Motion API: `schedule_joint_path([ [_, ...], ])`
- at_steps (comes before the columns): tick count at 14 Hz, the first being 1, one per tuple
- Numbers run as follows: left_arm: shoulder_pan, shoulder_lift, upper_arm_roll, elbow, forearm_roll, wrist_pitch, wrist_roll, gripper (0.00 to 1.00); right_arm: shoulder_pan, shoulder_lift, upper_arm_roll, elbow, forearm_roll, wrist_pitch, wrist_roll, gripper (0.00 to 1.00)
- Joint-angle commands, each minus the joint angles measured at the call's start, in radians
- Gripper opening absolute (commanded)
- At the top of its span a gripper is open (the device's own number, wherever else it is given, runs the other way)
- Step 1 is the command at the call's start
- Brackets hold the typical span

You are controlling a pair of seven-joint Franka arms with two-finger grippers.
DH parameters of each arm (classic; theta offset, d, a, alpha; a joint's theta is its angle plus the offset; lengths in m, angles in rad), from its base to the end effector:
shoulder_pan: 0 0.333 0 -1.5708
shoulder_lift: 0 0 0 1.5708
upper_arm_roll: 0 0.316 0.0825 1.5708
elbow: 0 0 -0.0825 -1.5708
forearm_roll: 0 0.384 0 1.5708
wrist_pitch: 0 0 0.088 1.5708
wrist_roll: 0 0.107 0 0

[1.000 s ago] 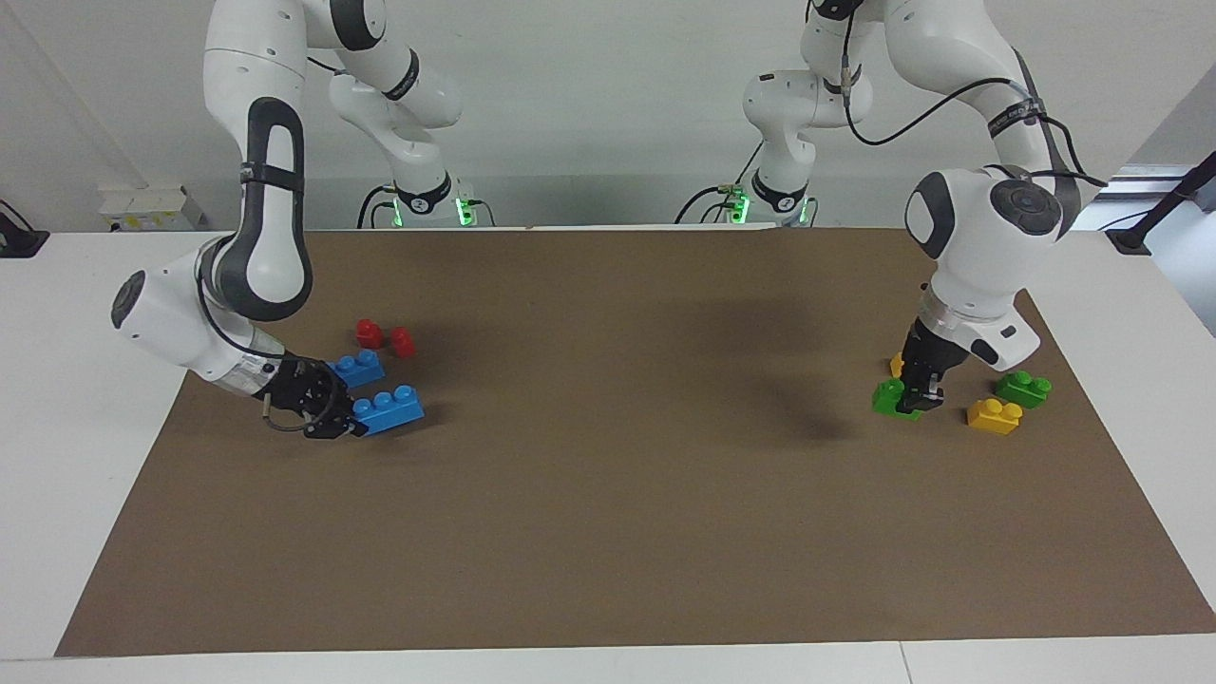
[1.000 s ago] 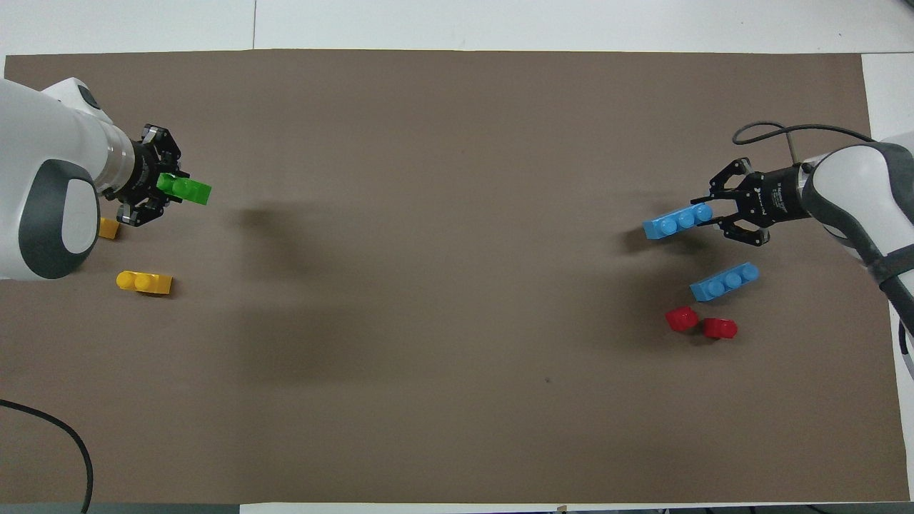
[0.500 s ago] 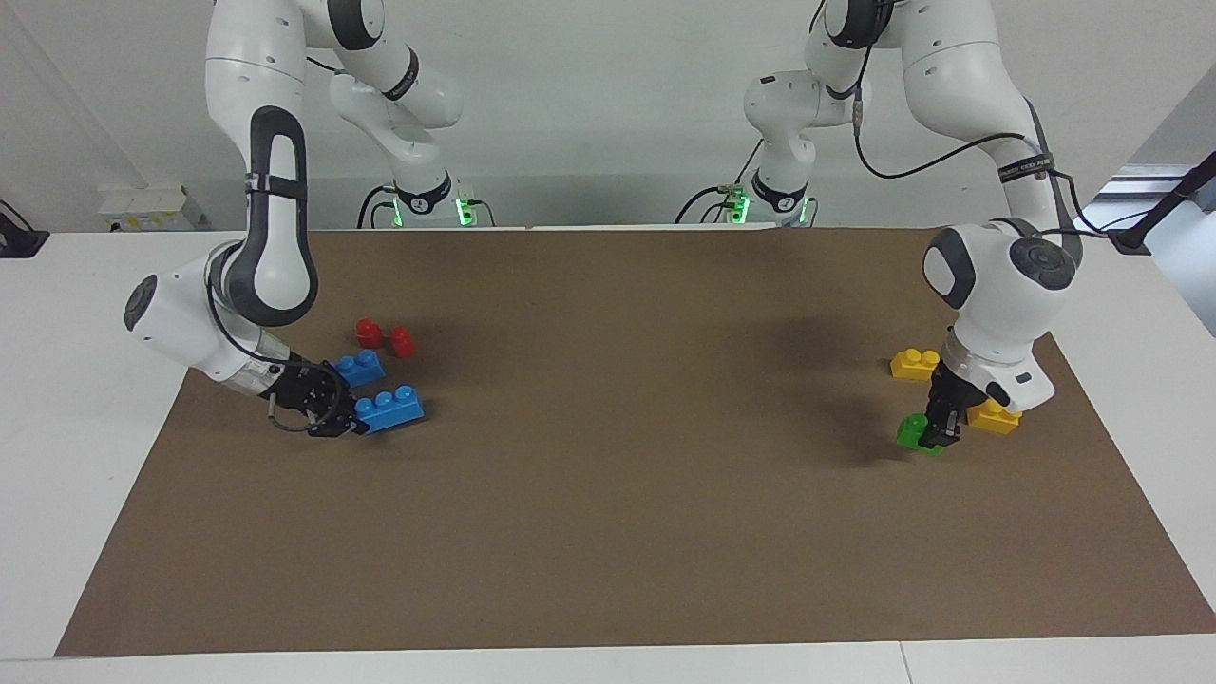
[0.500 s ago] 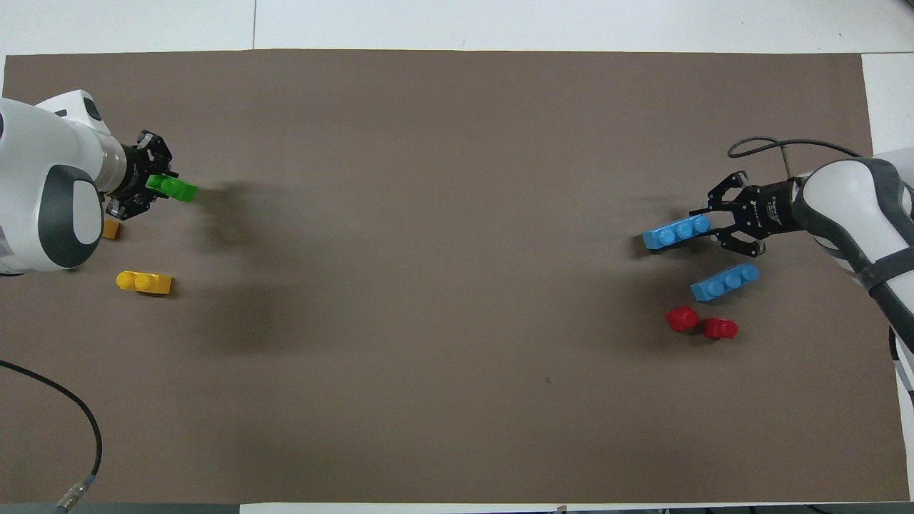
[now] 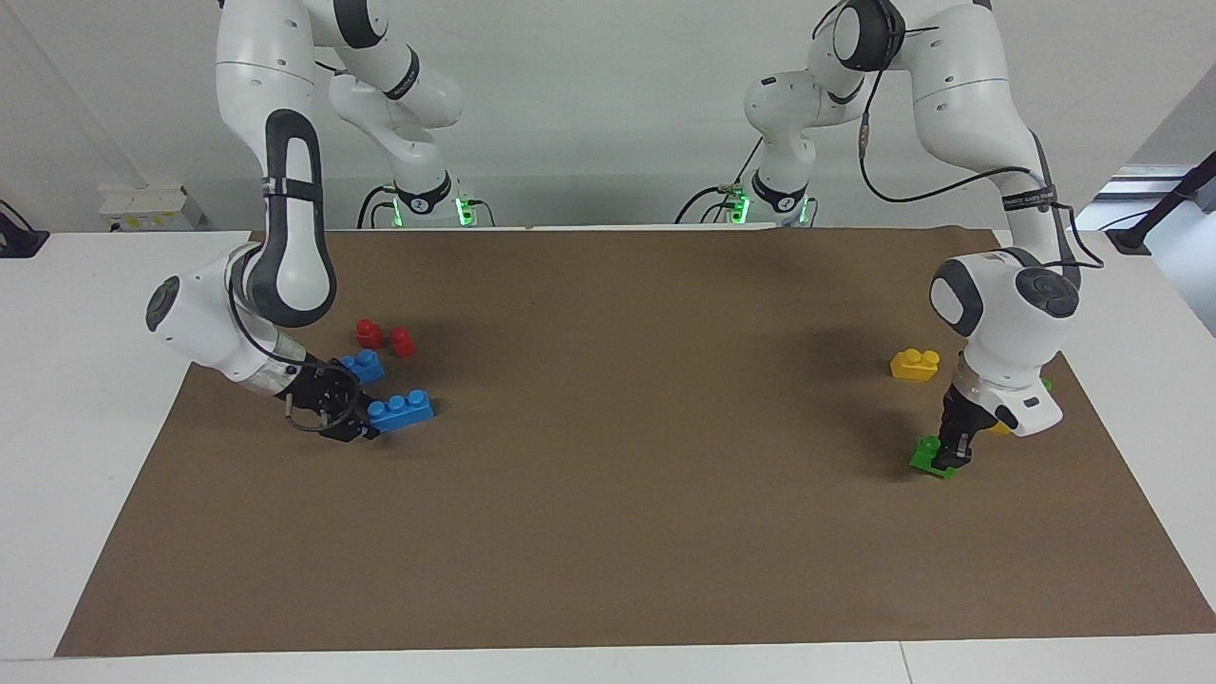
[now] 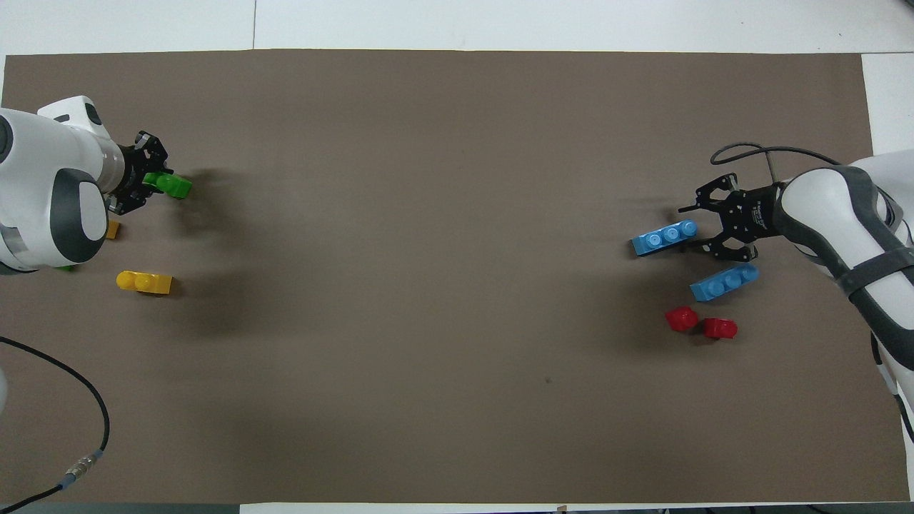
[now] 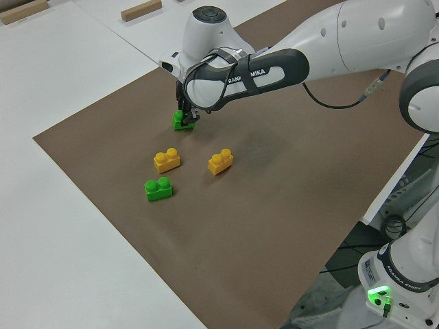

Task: Remove green block with left arm and hold with right
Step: 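Carry the green brick toward the yellow bricks while the right gripper carries blue, then set down the green brick with the left gripper while the right gripper releases blue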

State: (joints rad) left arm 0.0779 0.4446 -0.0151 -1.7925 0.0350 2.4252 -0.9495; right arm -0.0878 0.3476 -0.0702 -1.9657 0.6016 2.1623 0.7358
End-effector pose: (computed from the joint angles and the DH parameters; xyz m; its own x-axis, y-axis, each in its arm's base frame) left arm 0.6683 0.0431 0.3217 0.5368 0.8343 0.1259 0.8230 -0.5506 0.1397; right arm 0.5958 -0.0707 0.2892 0.3000 -0.8537 -0.4256 -0.9538 -0.2600 -0.1509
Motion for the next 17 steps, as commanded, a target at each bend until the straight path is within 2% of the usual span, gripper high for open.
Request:
schedule_joint_path([
  [1,0.008,0.006,-0.005,-0.007,-0.009,0.022,0.092,1.0,-0.004,-0.042,0.004,-0.012,-0.014,-0.011,0.025,0.99],
  [3,0.007,0.006,-0.005,0.002,-0.007,0.012,0.098,1.0,-0.004,-0.071,0.003,0.016,-0.049,-0.065,0.028,1.0],
  [6,0.003,0.008,-0.005,0.022,-0.001,0.006,0.133,1.0,0.013,-0.151,0.009,0.086,-0.267,-0.172,-0.005,1.0],
  [10,-0.013,0.008,-0.005,0.083,0.002,-0.032,0.211,1.0,0.04,-0.237,0.009,0.189,-0.397,-0.347,-0.246,1.0],
  [14,-0.013,-0.021,-0.02,0.198,0.002,-0.222,0.31,1.0,0.088,-0.35,0.02,0.237,-0.542,-0.482,-0.39,1.0],
  [17,-0.013,-0.061,-0.048,0.26,0.002,-0.357,0.398,1.0,0.088,-0.412,0.02,0.26,-0.549,-0.521,-0.566,1.0],
])
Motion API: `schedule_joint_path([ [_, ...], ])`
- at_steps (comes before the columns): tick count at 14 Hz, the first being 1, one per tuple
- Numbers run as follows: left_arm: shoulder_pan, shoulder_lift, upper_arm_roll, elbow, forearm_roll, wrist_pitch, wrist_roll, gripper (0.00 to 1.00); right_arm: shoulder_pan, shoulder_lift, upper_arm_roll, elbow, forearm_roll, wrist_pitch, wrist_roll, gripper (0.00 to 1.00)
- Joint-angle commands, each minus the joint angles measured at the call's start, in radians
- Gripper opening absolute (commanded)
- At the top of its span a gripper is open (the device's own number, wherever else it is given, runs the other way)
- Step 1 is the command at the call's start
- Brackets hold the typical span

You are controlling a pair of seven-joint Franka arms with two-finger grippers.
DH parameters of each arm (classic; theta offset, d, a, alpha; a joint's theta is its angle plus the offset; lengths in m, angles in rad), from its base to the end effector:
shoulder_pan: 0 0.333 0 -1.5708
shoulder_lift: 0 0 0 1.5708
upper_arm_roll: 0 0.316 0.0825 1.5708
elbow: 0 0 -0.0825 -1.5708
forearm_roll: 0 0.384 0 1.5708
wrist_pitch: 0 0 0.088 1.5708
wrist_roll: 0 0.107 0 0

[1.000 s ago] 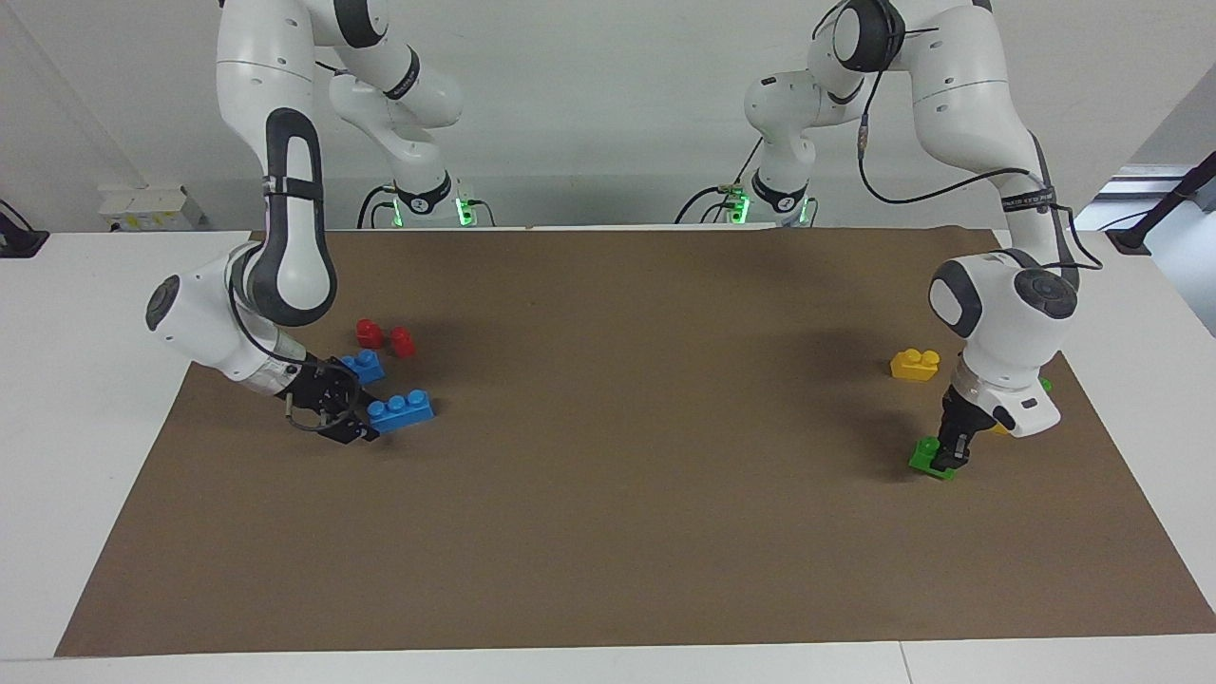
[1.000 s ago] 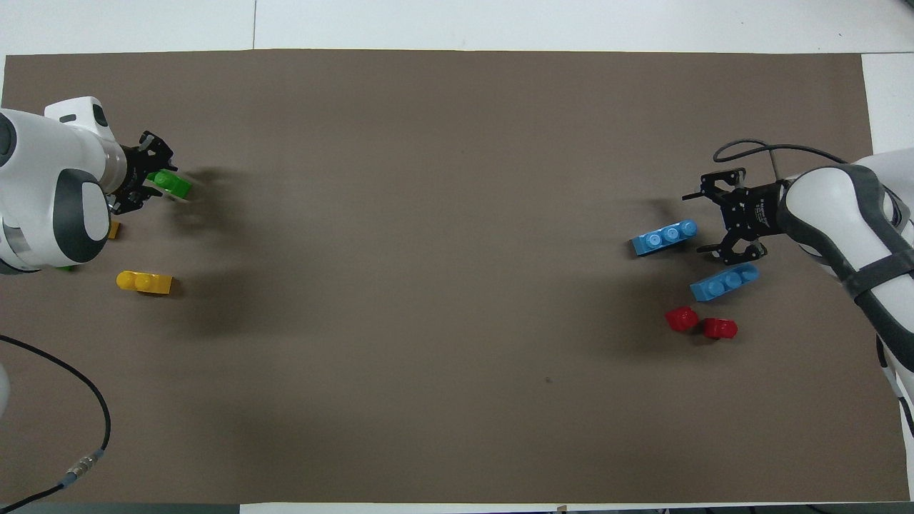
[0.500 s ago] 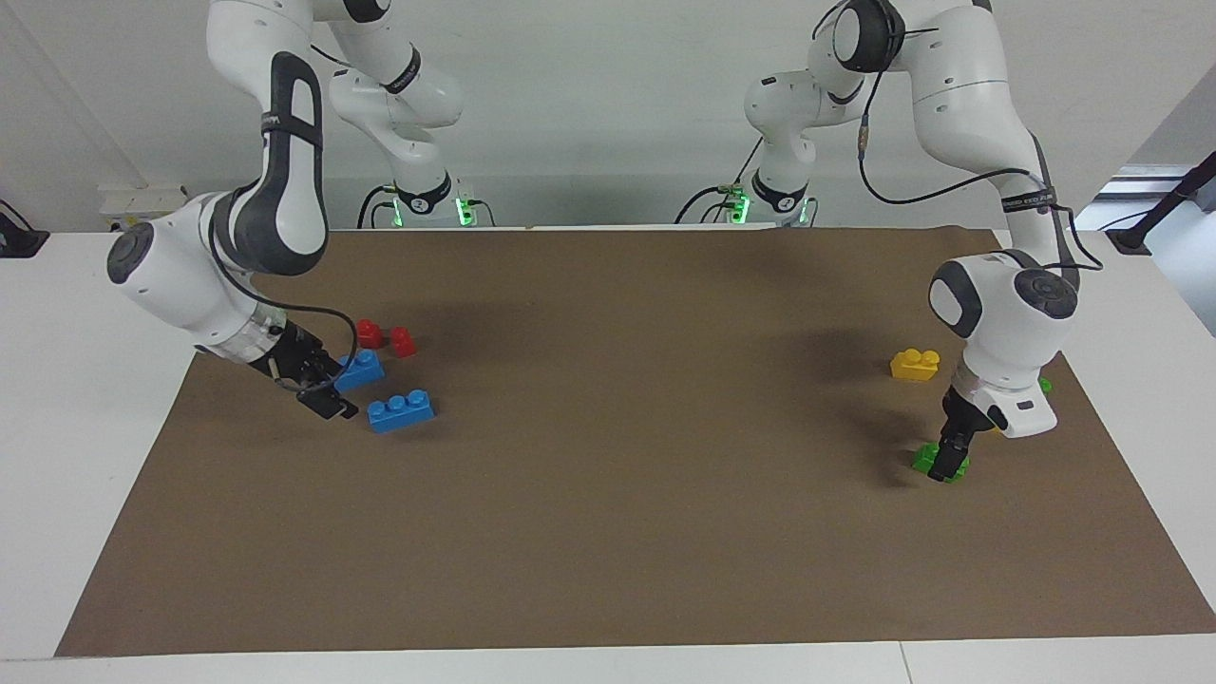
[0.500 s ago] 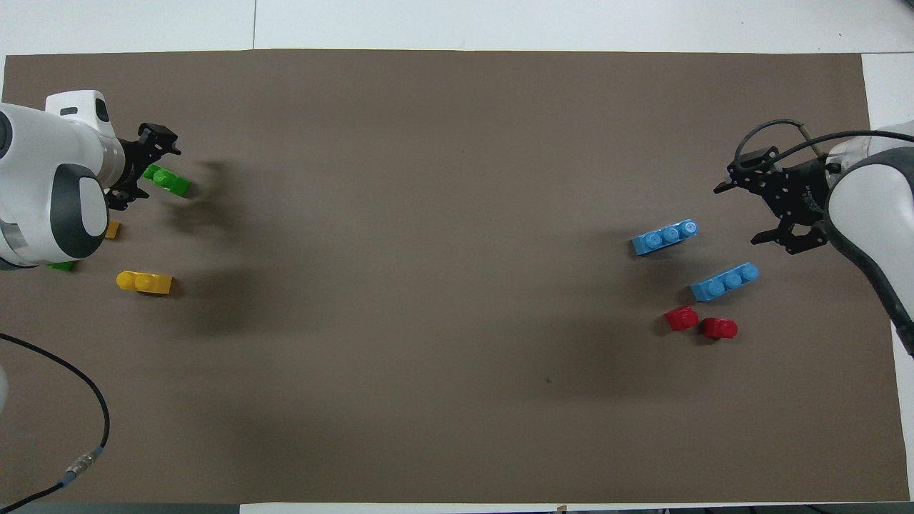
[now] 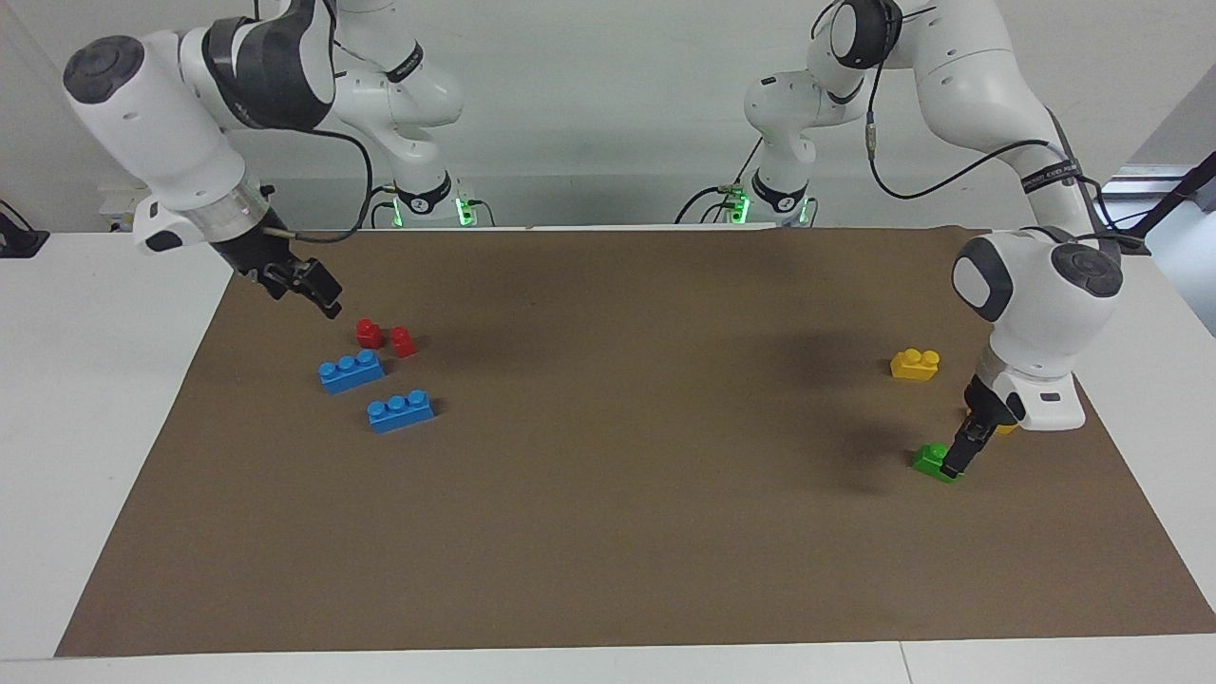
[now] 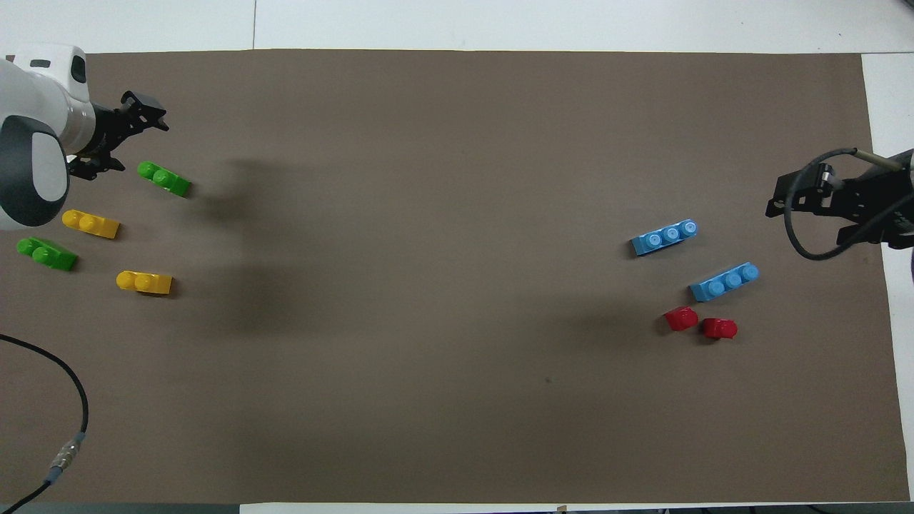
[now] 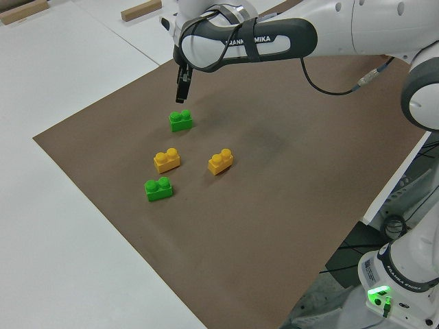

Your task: Remove green block with left arm and hold with right

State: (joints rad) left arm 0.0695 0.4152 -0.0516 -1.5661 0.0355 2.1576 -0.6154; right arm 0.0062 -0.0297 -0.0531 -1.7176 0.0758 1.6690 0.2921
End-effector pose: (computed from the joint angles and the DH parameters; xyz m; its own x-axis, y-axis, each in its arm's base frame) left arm 0.6931 0.0187 0.4217 0.7991 0.5821 0.1504 0.5749 -0.8130 0.0920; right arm 0.5498 -0.0188 0.5800 0.9401 -0.3386 -0.0405 -0.3407 -0.9377 -0.0680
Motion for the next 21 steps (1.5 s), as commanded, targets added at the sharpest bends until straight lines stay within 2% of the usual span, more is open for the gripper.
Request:
schedule_joint_path([
  [1,-0.005,-0.05,-0.019,0.041,0.001,-0.125,0.1,1.0,-0.006,-0.032,0.002,0.044,-0.04,-0.052,-0.193,1.0],
  [5,-0.005,-0.094,-0.03,0.095,0.001,-0.278,0.25,1.0,-0.005,0.0,0.004,0.145,-0.08,-0.153,-0.231,1.0],
  [9,-0.005,-0.122,-0.034,0.155,0.0,-0.477,0.44,1.0,-0.005,0.001,0.004,0.142,-0.094,-0.158,-0.249,1.0],
  [11,-0.004,-0.166,-0.043,0.158,-0.002,-0.562,0.537,1.0,-0.005,0.001,0.004,0.139,-0.094,-0.144,-0.248,1.0],
  [15,-0.004,-0.297,-0.044,0.149,-0.014,-0.663,0.608,1.0,-0.006,-0.001,0.004,0.132,-0.094,-0.13,-0.245,1.0],
  [17,-0.004,-0.322,-0.045,0.15,-0.009,-0.702,0.617,1.0,-0.008,-0.009,0.002,0.112,-0.094,-0.127,-0.241,1.0],
  [19,-0.004,-0.323,-0.047,0.153,-0.006,-0.725,0.629,1.0,-0.006,-0.015,0.002,0.09,-0.094,-0.077,-0.237,1.0],
  [21,-0.004,-0.322,-0.047,0.156,-0.011,-0.751,0.629,1.0,-0.006,-0.015,0.002,0.092,-0.094,-0.077,-0.238,1.0],
])
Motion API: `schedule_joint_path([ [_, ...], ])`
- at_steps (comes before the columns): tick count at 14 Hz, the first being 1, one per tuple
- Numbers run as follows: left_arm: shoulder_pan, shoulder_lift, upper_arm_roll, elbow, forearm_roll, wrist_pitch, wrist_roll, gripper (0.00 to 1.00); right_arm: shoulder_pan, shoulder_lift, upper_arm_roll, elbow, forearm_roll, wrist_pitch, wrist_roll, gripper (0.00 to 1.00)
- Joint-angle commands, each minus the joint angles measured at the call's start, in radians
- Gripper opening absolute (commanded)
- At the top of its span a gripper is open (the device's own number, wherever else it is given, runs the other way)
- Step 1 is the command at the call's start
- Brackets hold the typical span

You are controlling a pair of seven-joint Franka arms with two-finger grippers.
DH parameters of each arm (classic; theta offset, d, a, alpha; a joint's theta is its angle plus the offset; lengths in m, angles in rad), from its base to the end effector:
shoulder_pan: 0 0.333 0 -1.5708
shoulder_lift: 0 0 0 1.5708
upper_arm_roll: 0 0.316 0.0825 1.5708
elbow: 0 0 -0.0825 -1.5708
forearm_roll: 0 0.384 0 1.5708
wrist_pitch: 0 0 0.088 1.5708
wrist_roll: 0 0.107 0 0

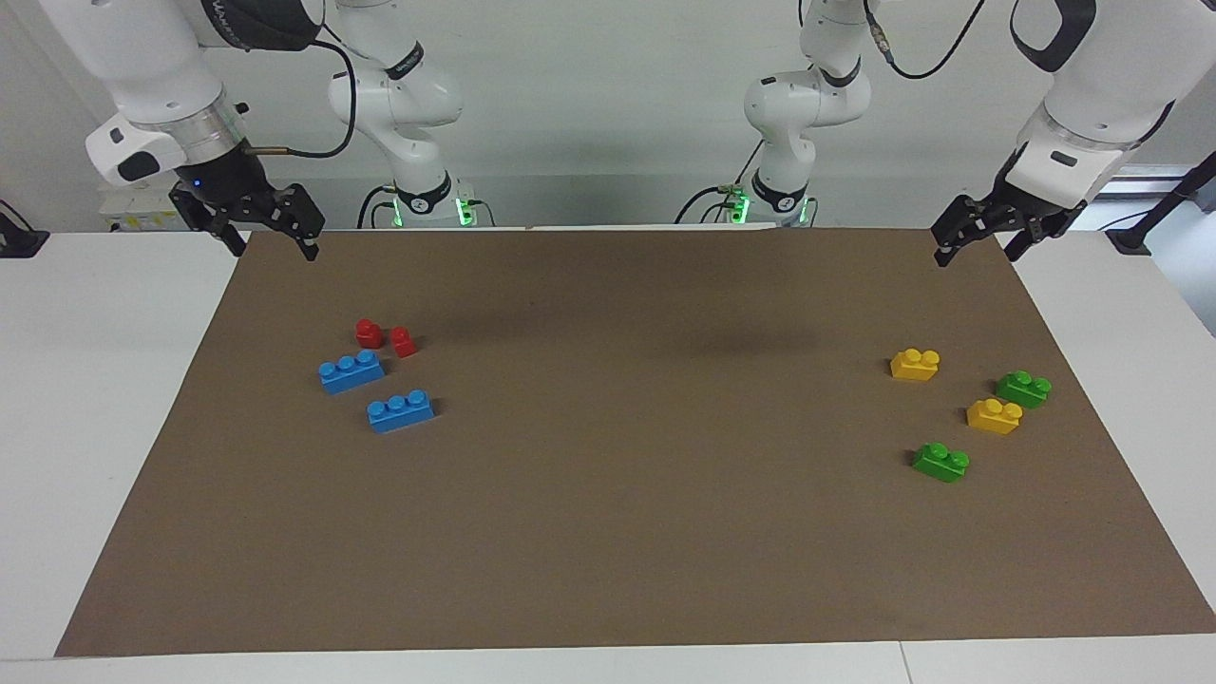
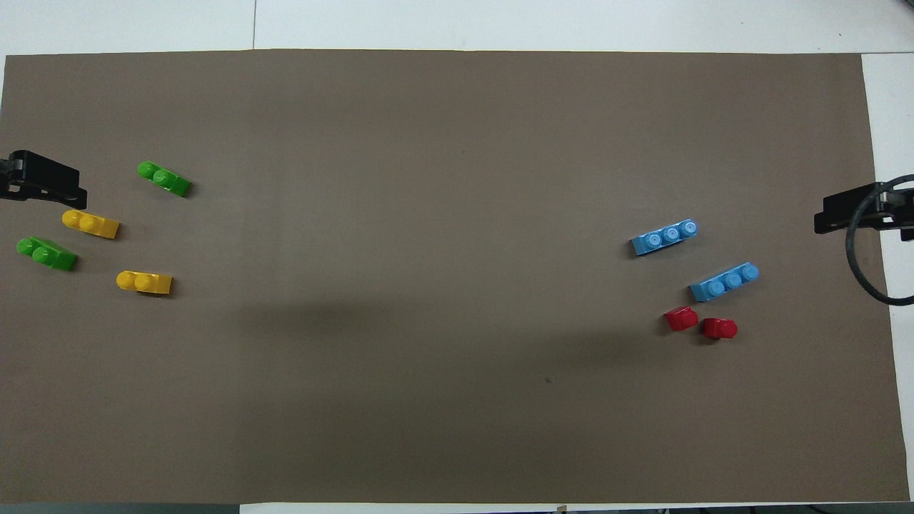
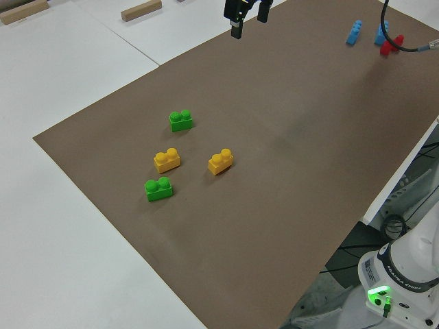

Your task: Remove green block with left arm and hold with right

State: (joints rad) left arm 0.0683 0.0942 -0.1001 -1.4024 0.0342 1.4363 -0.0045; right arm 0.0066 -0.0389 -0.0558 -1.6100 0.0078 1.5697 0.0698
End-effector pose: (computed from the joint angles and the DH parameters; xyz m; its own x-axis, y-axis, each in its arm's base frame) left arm 0.5699 -0.0110 0.6388 0.9980 -0.0228 -0.0596 -0.0243 -0.9994 -0.0250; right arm 0.5414 -0.0264 0.6272 0.9929 -0.1187 -0.0022 -0.1187 -0.9929 -0.0098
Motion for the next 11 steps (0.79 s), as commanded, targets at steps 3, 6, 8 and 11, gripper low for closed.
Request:
schedule_joint_path([
  [3,-0.002,-0.002,0.002,-0.007,-0.013,-0.037,0.02,1.0,-0.008,-0.006,0.005,-0.016,-0.023,0.019,-0.012,1.0],
  [6,-0.001,-0.01,0.008,-0.01,-0.063,-0.013,0.02,1.0,-0.008,-0.006,0.005,-0.016,-0.023,0.018,-0.01,1.0],
  [8,0.001,-0.017,0.013,-0.018,-0.079,-0.001,0.02,1.0,-0.008,-0.006,0.005,-0.016,-0.022,0.018,-0.01,1.0],
  [11,-0.001,-0.021,0.013,-0.018,-0.076,-0.004,0.02,1.0,-0.008,-0.007,0.005,-0.018,-0.022,0.018,-0.012,1.0],
])
